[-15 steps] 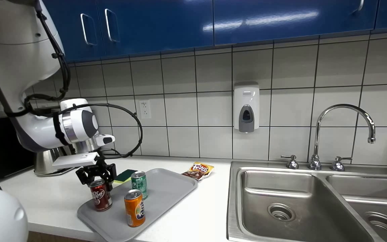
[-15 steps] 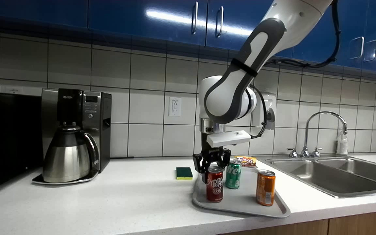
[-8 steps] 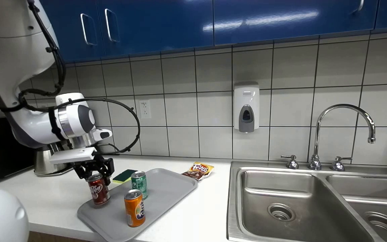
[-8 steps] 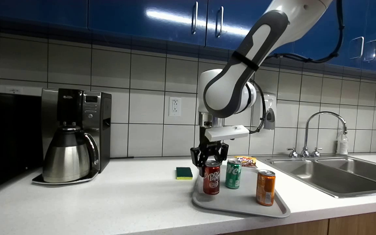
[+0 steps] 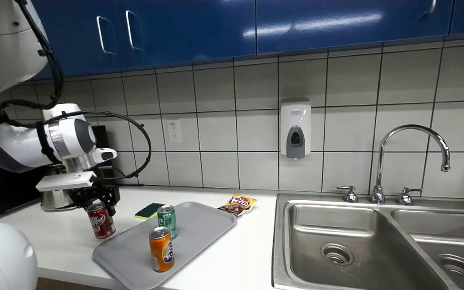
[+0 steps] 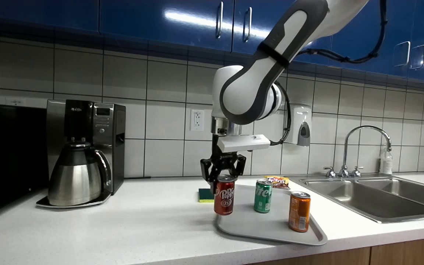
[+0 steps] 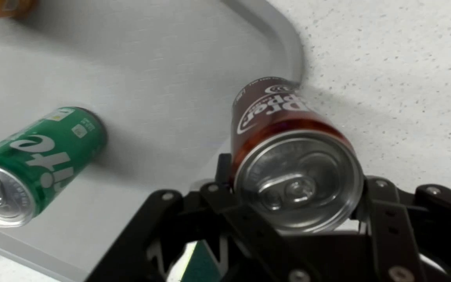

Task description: Pick up the green sprite can and put it on the counter to the left of the gray tray, pick up the brown dr pepper can and put it on the counter to the right of the gray tray, pick up the orange fanta can and put it on the counter to the right of the gray tray

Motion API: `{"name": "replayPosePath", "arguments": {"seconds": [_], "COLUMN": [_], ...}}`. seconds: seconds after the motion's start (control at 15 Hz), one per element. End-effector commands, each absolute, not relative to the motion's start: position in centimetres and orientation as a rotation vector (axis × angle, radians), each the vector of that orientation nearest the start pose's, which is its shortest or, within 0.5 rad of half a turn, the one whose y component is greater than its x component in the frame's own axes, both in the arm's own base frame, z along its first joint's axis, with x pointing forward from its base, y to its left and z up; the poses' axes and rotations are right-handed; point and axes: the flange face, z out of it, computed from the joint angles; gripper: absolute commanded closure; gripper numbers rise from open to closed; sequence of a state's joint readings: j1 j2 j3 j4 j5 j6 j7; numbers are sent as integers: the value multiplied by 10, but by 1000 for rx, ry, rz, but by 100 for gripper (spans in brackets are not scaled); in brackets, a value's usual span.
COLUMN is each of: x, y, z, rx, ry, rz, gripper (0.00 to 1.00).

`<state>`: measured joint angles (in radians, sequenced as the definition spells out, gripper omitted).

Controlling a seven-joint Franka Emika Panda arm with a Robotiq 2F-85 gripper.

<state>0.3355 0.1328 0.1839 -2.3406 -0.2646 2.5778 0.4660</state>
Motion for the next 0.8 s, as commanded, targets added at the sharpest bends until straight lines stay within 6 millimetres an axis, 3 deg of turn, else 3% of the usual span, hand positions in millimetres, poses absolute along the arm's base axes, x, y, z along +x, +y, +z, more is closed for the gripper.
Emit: {"name": "replayPosePath", "arguments": {"seconds": [0.0,0.33,0.73], "x": [443,437,447], "y": [307,361,401], "z": [299,289,261], "rx": [-3168,-3198,-3258], "ry": [-370,-287,-161], "rz": [-295,-360,-329], "gripper": [62,62,62]}}
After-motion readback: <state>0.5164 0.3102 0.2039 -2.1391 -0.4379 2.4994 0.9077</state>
